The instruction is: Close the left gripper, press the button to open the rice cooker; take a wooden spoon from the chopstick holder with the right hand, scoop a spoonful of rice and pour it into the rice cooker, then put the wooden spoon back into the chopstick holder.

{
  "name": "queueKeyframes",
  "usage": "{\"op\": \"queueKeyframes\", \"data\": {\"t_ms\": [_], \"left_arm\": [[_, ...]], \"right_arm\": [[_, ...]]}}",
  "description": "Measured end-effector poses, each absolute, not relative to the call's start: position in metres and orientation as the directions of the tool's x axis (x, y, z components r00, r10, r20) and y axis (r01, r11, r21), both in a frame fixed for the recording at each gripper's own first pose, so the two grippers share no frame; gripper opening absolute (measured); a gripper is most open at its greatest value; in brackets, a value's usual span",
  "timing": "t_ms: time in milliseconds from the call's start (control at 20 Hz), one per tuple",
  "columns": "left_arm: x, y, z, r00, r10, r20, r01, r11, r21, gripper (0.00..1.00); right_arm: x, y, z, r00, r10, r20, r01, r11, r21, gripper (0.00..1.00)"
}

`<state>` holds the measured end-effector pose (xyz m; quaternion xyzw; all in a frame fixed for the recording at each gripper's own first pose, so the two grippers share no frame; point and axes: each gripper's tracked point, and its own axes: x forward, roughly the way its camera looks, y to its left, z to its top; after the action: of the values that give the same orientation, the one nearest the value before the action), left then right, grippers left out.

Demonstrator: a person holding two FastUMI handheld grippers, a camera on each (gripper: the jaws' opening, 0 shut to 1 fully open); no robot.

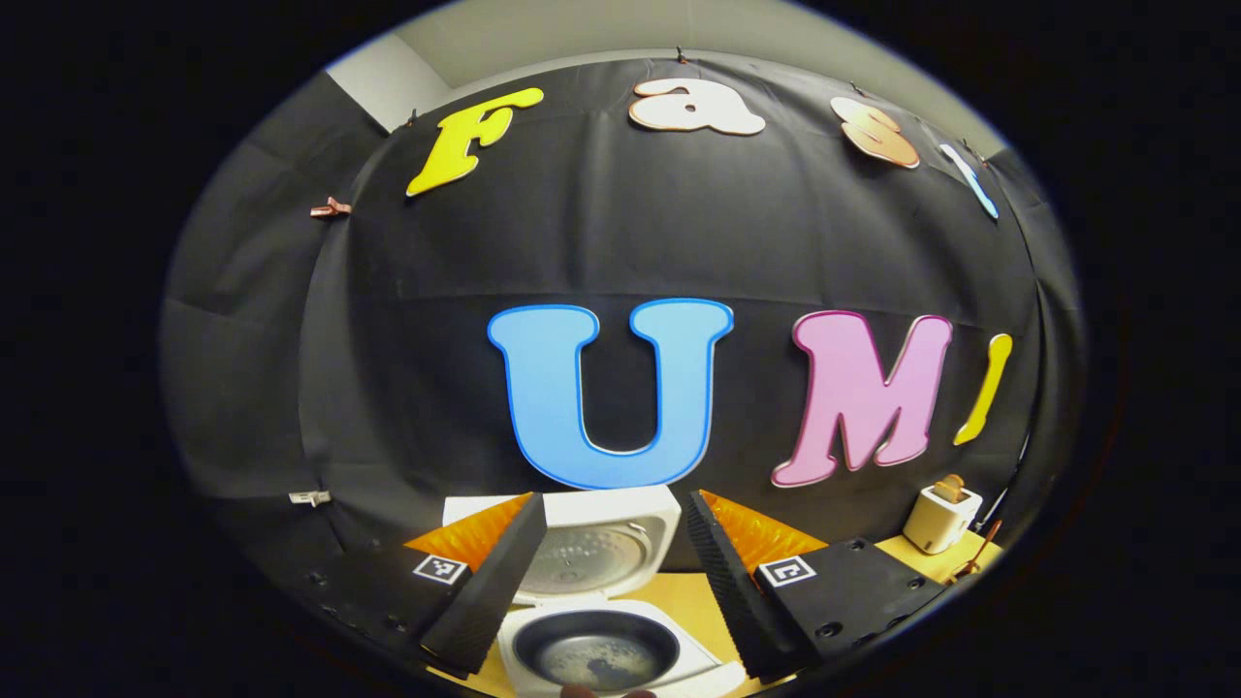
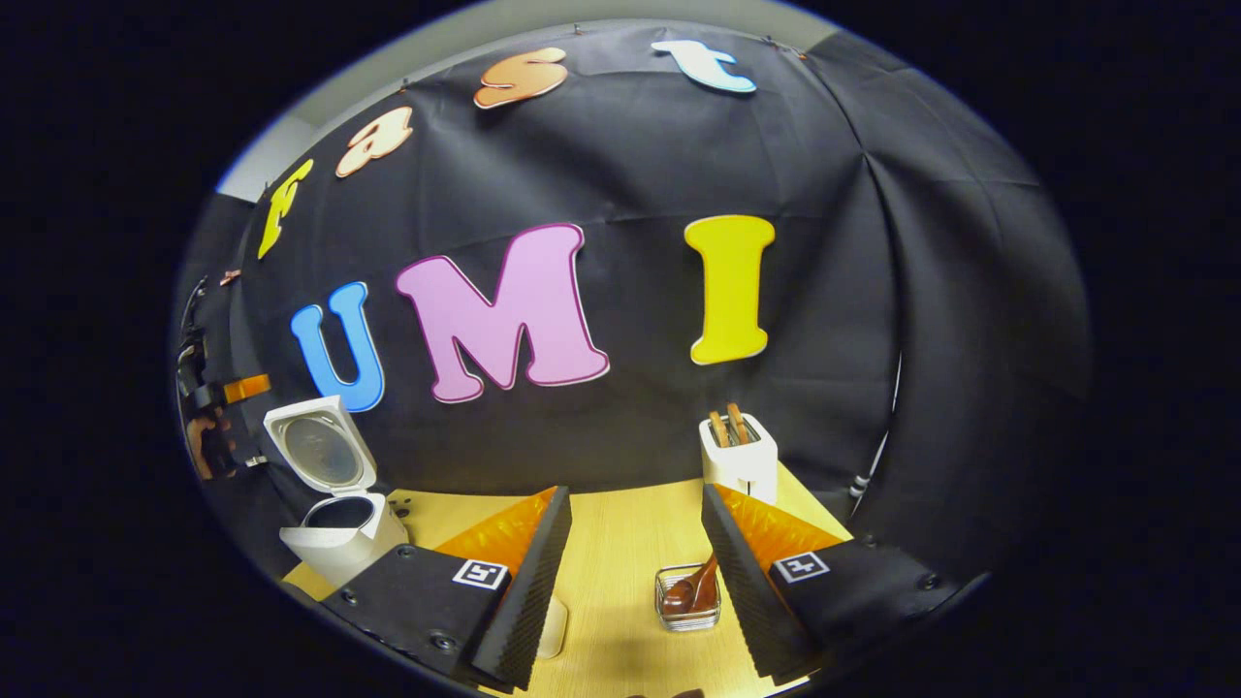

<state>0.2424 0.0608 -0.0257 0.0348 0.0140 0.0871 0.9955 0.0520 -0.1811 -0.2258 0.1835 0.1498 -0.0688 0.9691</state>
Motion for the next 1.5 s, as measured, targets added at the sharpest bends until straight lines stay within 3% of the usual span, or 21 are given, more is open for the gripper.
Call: {"op": "queueKeyframes", "data": {"t_ms": [250,650,900,1150,1300,1500], "left_arm": [[0.295,0.090,-0.022,0.974,0.224,0.017,-0.224,0.966,0.128,0.93],[0.354,0.139,-0.085,0.941,0.309,-0.140,-0.304,0.951,0.054,0.92],[0.370,0.152,-0.089,0.927,0.335,-0.166,-0.318,0.940,0.122,0.92],[0.363,0.149,-0.098,0.915,0.342,-0.214,-0.319,0.938,0.135,0.94],[0.340,0.138,-0.103,0.915,0.322,-0.243,-0.319,0.946,0.053,0.93],[0.299,0.115,-0.117,0.915,0.310,-0.257,-0.305,0.950,0.059,0.94]], "right_arm": [[0.048,-0.171,-0.198,0.957,-0.067,-0.283,0.150,0.948,0.281,0.84],[0.033,-0.170,-0.178,0.960,-0.079,-0.270,0.145,0.962,0.233,0.84],[0.029,-0.168,-0.179,0.956,-0.082,-0.281,0.149,0.962,0.227,0.84],[0.030,-0.167,-0.181,0.956,-0.083,-0.282,0.150,0.962,0.228,0.84],[0.030,-0.166,-0.183,0.955,-0.074,-0.286,0.145,0.961,0.235,0.84],[0.030,-0.170,-0.190,0.952,-0.074,-0.296,0.150,0.958,0.244,0.84]]}}
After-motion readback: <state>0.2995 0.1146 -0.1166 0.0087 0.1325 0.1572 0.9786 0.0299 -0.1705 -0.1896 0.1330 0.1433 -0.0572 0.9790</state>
